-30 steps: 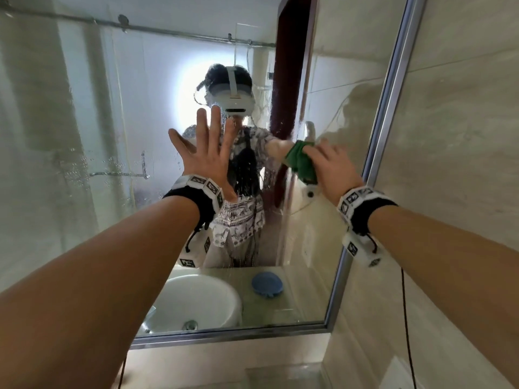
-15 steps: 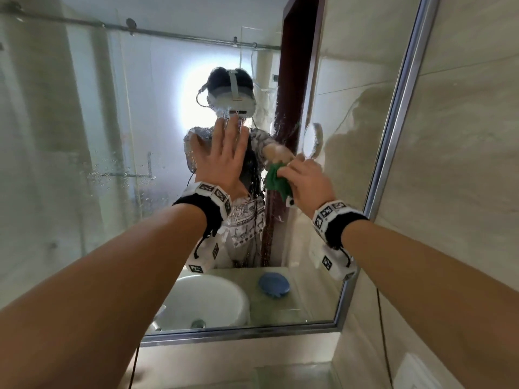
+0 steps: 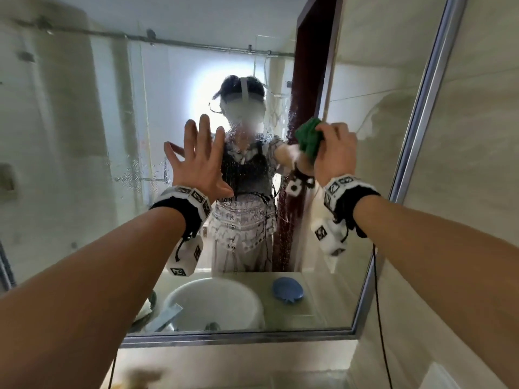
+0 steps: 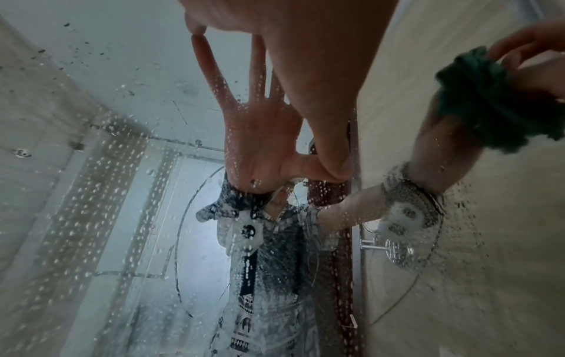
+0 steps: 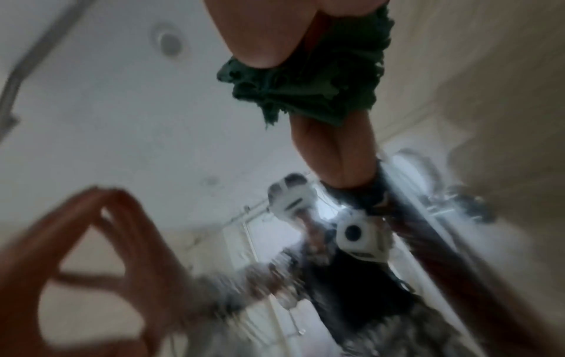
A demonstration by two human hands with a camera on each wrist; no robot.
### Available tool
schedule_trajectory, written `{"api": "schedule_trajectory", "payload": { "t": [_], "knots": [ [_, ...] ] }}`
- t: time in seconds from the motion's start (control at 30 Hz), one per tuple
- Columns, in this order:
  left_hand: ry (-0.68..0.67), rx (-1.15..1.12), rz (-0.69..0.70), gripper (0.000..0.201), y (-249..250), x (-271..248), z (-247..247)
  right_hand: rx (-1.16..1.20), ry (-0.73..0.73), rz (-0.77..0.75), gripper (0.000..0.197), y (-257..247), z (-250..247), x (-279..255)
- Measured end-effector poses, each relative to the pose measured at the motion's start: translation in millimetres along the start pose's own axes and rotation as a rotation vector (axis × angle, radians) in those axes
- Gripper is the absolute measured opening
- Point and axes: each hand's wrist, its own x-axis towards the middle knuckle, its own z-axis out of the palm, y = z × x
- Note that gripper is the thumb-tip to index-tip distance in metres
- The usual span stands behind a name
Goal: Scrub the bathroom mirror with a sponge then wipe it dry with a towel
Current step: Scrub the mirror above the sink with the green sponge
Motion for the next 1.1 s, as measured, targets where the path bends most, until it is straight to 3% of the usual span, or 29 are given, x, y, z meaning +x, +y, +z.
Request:
{"api": "schedule_trajectory", "payload": {
  "t": [0.1,0.17,0.23,0.4,0.53,0.67,0.7,0.77,0.87,0.93,1.1],
  "knots": [
    [0.014,0.001,0.015,0.149,-1,0,2,0.023,0.126,0.123,0.037,-16,2,20],
    [0.02,0.003,0.014,0.149,-2,-1,3,0.02,0.137,0.089,0.041,-23,7,16],
    [0.01,0.0,0.013,0.15,-2,-2,3,0.0,0.055,-0.041,0.049,-20,16,1],
    [-0.015,0.006,0.005,0.151,0,-3,0,-0.108,-0.149,-0.528,0.034,8,42,-47],
    [-0.023,0.008,-0.007,0.152,2,-3,-1,-0.109,-0.353,-0.644,0.028,8,57,-80],
    [-0.051,0.018,-0.02,0.152,3,-2,-4,-0.231,-0.563,-0.71,0.03,4,55,-66],
    [-0.058,0.017,-0.022,0.152,3,-3,-4,-0.218,-0.557,-0.711,0.03,1,48,-58],
    [-0.066,0.017,-0.026,0.152,4,-2,-5,-0.164,-0.406,-0.654,0.035,-5,34,-38],
    [-0.067,0.018,-0.025,0.152,4,-2,-5,-0.022,-0.1,-0.361,0.037,-17,13,-1],
    [-0.065,0.019,-0.024,0.152,5,-3,-5,0.004,0.013,-0.206,0.038,-25,9,24],
    [-0.081,0.029,-0.031,0.152,5,-2,-7,0.044,0.107,-0.303,0.04,-45,26,33]
  ]
}}
